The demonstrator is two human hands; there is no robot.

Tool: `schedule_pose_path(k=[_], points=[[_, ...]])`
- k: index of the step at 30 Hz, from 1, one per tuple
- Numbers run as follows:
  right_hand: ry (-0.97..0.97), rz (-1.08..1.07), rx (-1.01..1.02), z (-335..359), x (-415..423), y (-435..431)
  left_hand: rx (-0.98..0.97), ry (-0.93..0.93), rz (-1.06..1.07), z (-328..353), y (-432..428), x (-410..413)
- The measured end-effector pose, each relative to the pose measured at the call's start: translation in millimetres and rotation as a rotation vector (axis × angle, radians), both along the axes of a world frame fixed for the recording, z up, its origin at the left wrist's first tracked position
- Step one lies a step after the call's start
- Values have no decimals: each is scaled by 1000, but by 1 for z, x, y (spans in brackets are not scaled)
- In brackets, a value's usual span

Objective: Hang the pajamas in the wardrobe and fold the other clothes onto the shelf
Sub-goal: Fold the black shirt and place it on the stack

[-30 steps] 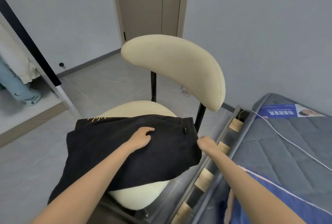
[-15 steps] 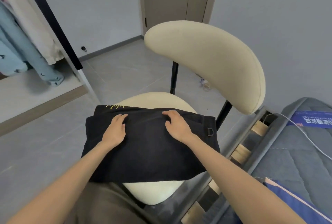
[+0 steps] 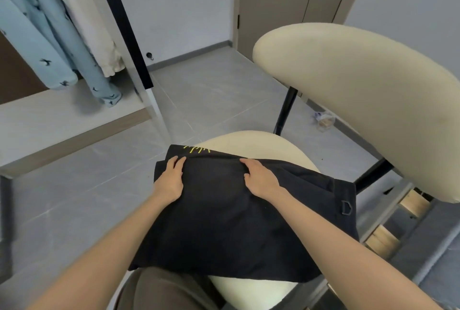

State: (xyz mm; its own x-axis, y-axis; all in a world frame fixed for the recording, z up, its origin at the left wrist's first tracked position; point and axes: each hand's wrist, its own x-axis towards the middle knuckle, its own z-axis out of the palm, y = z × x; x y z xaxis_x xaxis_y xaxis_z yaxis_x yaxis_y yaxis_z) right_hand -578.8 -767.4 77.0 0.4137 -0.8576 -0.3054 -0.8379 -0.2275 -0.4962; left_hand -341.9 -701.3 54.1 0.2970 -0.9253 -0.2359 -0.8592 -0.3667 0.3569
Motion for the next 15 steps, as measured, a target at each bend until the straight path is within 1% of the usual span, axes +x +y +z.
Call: schedule_pose_path(k=[3, 6, 8, 10, 13, 15], points=[[91, -4, -7, -1, 3, -2, -46, -37, 39, -3, -4, 4], [119, -42, -47, 1, 7, 0, -78, -36, 113, -3, -7, 5], [104, -75, -103, 3, 8, 1, -105, -10, 137, 0, -8, 7], [73, -109, -177, 6, 8, 2, -172, 5, 143, 7, -12, 10], [3, -182, -263, 10, 9, -1, -317, -26, 109, 25, -26, 12], [-55, -248, -276, 12, 9, -4, -354, -52, 82, 36, -38, 9]])
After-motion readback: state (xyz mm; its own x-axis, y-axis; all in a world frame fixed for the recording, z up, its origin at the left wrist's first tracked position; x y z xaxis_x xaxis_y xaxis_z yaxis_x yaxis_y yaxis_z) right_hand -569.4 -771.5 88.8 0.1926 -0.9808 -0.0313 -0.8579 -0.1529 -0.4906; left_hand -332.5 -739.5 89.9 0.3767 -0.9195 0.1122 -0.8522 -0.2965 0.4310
